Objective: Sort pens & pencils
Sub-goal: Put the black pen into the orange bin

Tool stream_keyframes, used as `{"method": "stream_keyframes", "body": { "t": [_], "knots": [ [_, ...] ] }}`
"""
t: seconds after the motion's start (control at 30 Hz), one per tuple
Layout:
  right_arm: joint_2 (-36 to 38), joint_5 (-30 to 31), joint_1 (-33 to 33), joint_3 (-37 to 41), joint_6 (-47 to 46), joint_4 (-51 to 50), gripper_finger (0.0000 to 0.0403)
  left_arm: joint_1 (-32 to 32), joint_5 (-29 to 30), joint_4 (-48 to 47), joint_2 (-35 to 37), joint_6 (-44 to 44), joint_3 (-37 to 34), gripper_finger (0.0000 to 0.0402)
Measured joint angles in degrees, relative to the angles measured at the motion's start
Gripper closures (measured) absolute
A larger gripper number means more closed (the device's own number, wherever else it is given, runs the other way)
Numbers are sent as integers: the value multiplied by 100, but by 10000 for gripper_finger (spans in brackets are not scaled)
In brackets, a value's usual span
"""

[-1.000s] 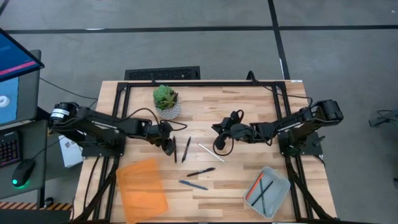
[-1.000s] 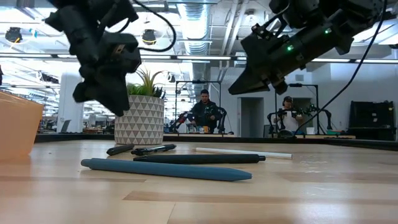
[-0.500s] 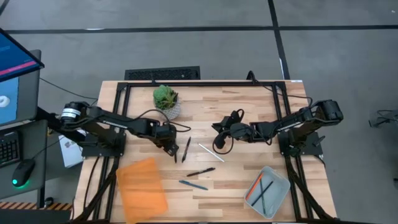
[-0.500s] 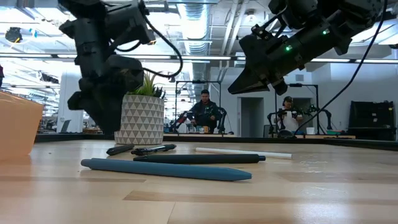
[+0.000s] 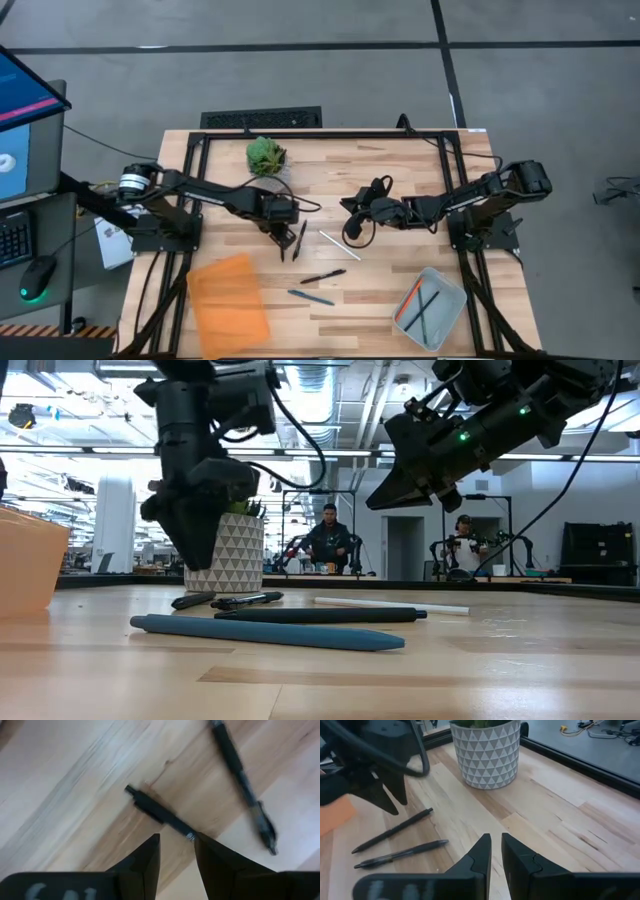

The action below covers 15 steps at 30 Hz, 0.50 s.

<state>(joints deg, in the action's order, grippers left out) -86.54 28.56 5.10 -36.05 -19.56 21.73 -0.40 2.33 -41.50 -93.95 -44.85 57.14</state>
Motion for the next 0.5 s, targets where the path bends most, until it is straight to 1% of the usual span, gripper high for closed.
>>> {"method": "stream_keyframes", "body": {
  "t": [0.2, 0.5],
  "knots": [
    [0, -4, 0, 0, 1, -63, 336, 2, -2, -12, -272, 88, 235, 287],
    [0, -20, 0, 0, 1, -57, 336, 91, -55, -5, -287, -152, 443, 287]
  ]
}}
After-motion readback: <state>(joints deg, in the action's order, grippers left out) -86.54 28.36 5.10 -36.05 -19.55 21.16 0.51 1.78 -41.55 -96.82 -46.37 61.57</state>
